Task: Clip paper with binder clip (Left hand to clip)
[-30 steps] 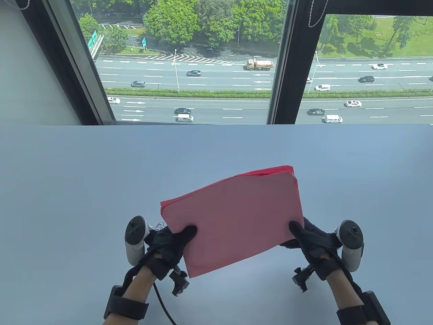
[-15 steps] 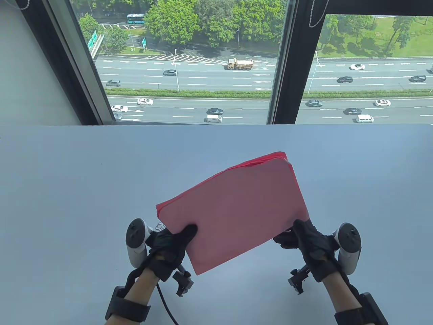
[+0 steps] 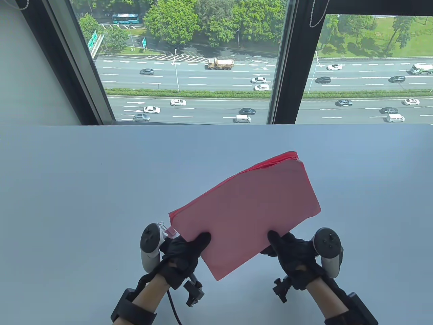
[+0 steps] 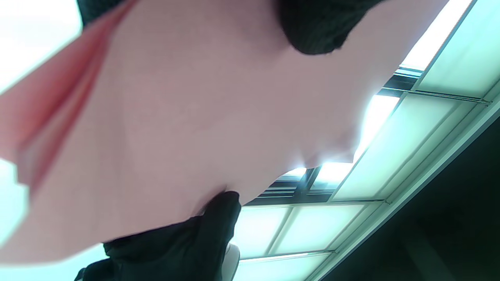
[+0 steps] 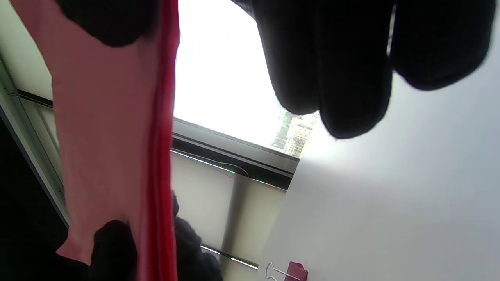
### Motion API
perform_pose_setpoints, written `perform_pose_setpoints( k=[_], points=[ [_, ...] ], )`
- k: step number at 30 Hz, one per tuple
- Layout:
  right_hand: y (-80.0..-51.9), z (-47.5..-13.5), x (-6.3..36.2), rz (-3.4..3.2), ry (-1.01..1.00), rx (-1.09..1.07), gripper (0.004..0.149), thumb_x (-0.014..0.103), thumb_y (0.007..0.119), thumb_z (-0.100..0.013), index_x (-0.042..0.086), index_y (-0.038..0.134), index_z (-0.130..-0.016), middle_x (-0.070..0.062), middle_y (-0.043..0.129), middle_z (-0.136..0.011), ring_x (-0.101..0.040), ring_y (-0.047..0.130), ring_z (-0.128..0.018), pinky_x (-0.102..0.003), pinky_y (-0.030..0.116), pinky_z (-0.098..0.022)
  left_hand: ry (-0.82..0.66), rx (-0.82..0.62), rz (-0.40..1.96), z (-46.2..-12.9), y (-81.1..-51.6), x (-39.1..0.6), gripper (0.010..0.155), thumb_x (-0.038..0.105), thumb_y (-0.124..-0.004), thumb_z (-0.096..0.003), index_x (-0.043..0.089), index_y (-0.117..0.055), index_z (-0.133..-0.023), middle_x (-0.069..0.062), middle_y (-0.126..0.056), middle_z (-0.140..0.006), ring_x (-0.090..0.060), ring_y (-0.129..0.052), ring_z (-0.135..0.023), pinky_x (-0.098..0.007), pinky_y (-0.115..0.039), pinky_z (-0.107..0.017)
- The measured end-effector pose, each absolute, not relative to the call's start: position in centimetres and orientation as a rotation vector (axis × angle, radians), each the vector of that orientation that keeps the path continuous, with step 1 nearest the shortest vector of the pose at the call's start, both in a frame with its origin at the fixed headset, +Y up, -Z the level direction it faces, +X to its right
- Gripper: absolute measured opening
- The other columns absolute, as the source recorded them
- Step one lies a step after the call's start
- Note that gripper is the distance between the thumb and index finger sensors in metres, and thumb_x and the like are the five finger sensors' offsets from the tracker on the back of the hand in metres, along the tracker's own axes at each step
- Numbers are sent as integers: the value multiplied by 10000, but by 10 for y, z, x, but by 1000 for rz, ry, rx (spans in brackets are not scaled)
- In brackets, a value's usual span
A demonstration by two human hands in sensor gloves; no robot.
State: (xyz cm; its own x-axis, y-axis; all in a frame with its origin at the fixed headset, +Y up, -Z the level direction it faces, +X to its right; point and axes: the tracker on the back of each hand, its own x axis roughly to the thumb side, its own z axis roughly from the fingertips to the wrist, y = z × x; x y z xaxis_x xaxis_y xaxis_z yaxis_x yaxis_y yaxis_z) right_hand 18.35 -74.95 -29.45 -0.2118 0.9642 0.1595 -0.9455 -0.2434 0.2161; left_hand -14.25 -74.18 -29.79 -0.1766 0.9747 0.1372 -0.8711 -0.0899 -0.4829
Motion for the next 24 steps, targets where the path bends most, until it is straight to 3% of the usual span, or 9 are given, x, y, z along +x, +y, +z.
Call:
perform_pose_setpoints(
  k=[8, 15, 24],
  points=[
    [-749, -292, 173, 1902, 114, 376, 863, 591, 685, -469, -11, 439, -1036, -205, 860, -859, -446, 973, -572, -598, 775, -406, -538, -259, 1657, -296, -744, -137, 548, 405, -681, -518, 332, -675, -1061, -33, -903, -953, -318, -981, -750, -514, -802, -550],
    [-744, -288, 166, 1960, 91, 427, 823, 523, 796, -448, 1, 522, -1023, -172, 898, -834, -428, 985, -569, -592, 779, -410, -530, -271, 1671, -293, -747, -132, 554, 414, -668, -521, 333, -655, -1069, -29, -883, -973, -318, -966, -776, -513, -795, -567],
    [-736, -290, 181, 1730, -43, 348, 597, 385, 791, -461, 63, 713, -958, -52, 1008, -730, -323, 1056, -505, -511, 844, -386, -568, -354, 1544, -291, -753, -121, 558, 415, -689, -517, 273, -679, -1056, -65, -916, -941, -319, -995, -738, -511, -811, -545]
  ],
)
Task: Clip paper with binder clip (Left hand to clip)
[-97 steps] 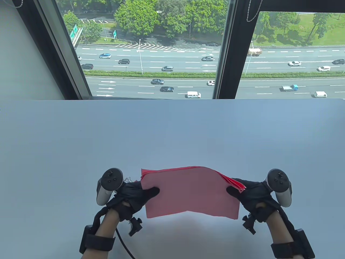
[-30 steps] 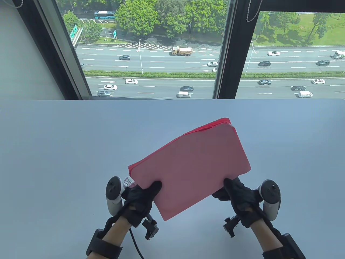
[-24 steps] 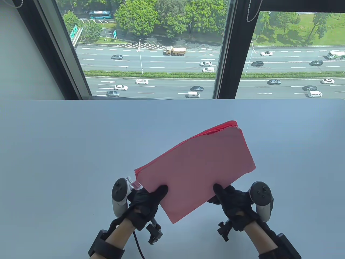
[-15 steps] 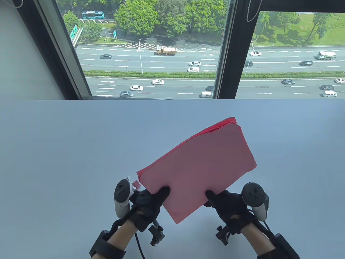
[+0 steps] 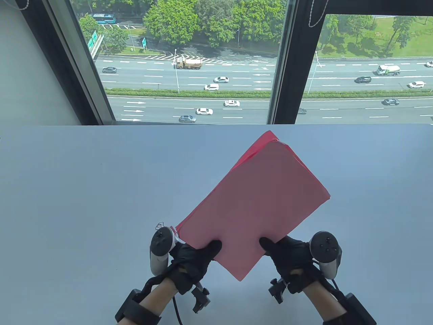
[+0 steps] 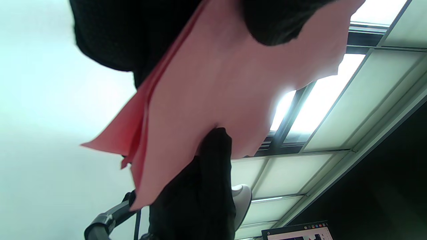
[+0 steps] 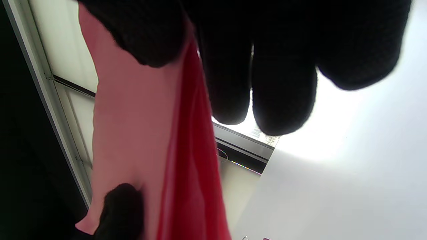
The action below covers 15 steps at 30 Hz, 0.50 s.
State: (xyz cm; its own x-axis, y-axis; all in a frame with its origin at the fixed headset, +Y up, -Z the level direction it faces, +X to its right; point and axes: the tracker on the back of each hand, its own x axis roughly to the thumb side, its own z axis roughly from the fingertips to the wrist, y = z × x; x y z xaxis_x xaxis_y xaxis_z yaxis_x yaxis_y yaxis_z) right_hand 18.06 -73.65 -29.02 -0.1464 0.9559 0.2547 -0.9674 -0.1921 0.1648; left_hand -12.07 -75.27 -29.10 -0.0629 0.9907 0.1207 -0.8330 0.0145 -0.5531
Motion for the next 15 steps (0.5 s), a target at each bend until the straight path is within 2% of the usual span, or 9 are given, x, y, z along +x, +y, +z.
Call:
perform_pose_setpoints(
  k=[5, 7, 11, 15],
  points=[
    [-739, -294, 189, 1534, -21, 283, 490, 326, 816, -446, 97, 838, -879, -37, 1051, -649, -299, 1066, -474, -496, 852, -376, -599, -456, 1475, -289, -755, -115, 565, 429, -718, -512, 214, -722, -1034, -73, -962, -885, -319, -1024, -684, -505, -828, -516],
    [-740, -296, 193, 1542, -8, 291, 465, 330, 812, -447, 118, 858, -859, -22, 1054, -638, -279, 1072, -465, -482, 858, -378, -606, -449, 1433, -290, -753, -116, 565, 445, -743, -507, 192, -765, -1012, -92, -974, -865, -332, -1029, -661, -512, -829, -499],
    [-740, -300, 206, 1553, -45, 232, 442, 310, 818, -436, 115, 888, -826, -34, 1061, -592, -273, 1074, -423, -480, 860, -356, -587, -275, 1231, -298, -739, -136, 583, 473, -812, -479, 189, -815, -988, -111, -976, -857, -360, -1019, -647, -531, -816, -482],
    [-740, -305, 224, 1580, -81, 153, 440, 303, 818, -431, 107, 899, -816, -36, 1065, -562, -259, 1076, -391, -472, 865, -341, -511, 2, 1002, -307, -715, -177, 591, 454, -839, -469, 184, -805, -994, -116, -954, -883, -374, -990, -692, -542, -799, -503]
  ],
)
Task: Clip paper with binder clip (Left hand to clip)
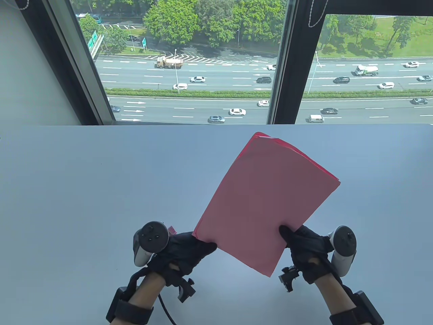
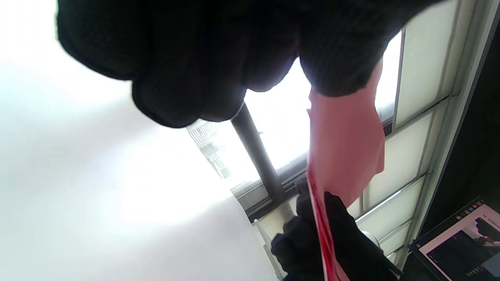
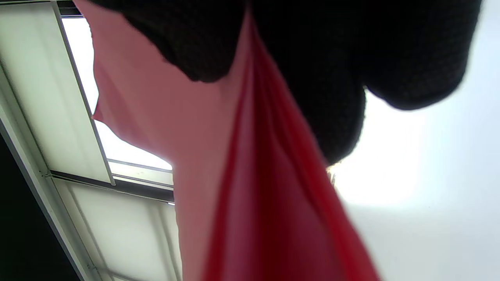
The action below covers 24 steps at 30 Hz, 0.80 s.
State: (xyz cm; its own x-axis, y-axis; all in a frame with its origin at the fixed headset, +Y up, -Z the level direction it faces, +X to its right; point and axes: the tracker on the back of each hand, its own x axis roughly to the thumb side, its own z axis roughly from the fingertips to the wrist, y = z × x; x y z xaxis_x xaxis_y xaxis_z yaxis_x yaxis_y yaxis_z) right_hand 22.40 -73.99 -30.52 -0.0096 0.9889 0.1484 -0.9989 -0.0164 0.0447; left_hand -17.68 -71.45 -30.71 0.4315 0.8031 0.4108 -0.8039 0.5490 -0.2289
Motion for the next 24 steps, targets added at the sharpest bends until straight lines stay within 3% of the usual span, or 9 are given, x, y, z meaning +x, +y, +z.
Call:
perform_pose_setpoints(
  k=[2, 6, 9, 15, 22, 24],
  points=[
    [-740, -308, 233, 1605, -75, 120, 439, 298, 823, -427, 97, 908, -809, -43, 1068, -547, -264, 1075, -375, -476, 863, -333, -418, 198, 890, -311, -704, -205, 548, 402, -818, -479, 187, -817, -983, -115, -949, -891, -375, -983, -707, -543, -794, -518],
    [-742, -312, 240, 1743, -21, 113, 438, 301, 824, -428, 96, 915, -804, -38, 1070, -533, -258, 1075, -363, -475, 863, -329, -216, 369, 695, -314, -701, -241, 527, 398, -833, -473, 200, -846, -961, -100, -938, -906, -375, -962, -726, -545, -783, -520],
    [-746, -314, 238, 1796, 48, 118, 437, 300, 824, -429, 91, 918, -801, -41, 1071, -525, -260, 1074, -357, -476, 862, -328, -59, 264, 490, -319, -706, -254, 563, 459, -848, -463, 214, -840, -970, -95, -871, -974, -372, -903, -795, -542, -765, -539],
    [-754, -317, 228, 1874, 202, 143, 437, 297, 825, -431, 84, 918, -801, -50, 1070, -525, -271, 1071, -360, -486, 856, -332, 39, 15, 366, -332, -730, -255, 600, 499, -872, -451, 189, -850, -965, -127, -810, -1020, -399, -845, -837, -556, -738, -550],
    [-758, -317, 221, 1925, 322, 174, 437, 294, 825, -433, 77, 918, -801, -53, 1068, -521, -278, 1070, -361, -493, 852, -336, 2, 30, 158, -339, -738, -235, 610, 526, -898, -426, 203, -872, -943, -118, -874, -975, -407, -901, -788, -559, -759, -527],
    [-760, -318, 221, 1928, 334, 175, 436, 293, 825, -434, 78, 916, -802, -55, 1067, -523, -281, 1068, -364, -494, 851, -338, -6, 30, 137, -340, -739, -230, 554, 495, -910, -428, 204, -901, -900, -111, -897, -956, -405, -919, -773, -555, -770, -518]
  ],
)
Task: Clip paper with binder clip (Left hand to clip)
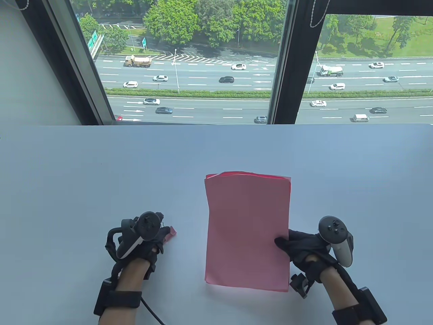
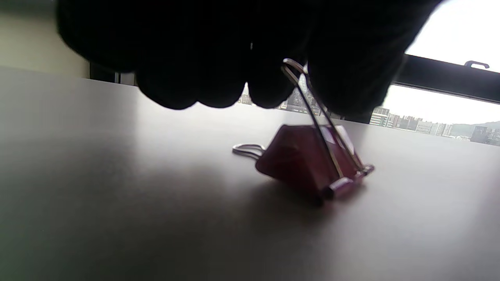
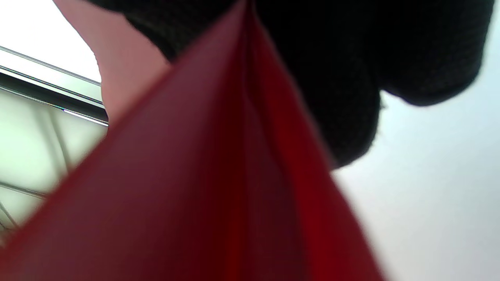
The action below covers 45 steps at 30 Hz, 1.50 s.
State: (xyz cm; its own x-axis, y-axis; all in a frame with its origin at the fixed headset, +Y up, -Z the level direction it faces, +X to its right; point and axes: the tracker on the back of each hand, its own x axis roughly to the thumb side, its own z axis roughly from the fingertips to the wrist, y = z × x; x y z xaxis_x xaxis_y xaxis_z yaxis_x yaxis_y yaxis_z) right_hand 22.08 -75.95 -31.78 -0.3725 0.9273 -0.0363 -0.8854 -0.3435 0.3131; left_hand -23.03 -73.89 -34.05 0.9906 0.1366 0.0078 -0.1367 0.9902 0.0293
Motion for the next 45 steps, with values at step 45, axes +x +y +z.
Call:
perform_pose_setpoints(
  k=[45],
  points=[
    [-748, -322, 240, 1721, 232, 260, 432, 295, 831, -424, 149, 926, -819, -43, 1059, -591, -317, 1050, -464, -533, 814, -421, -219, -287, 1564, -336, -770, -218, 800, 458, -987, -342, 188, -705, -1040, -68, -967, -824, -212, -1018, -520, -493, -843, -481]
  ],
)
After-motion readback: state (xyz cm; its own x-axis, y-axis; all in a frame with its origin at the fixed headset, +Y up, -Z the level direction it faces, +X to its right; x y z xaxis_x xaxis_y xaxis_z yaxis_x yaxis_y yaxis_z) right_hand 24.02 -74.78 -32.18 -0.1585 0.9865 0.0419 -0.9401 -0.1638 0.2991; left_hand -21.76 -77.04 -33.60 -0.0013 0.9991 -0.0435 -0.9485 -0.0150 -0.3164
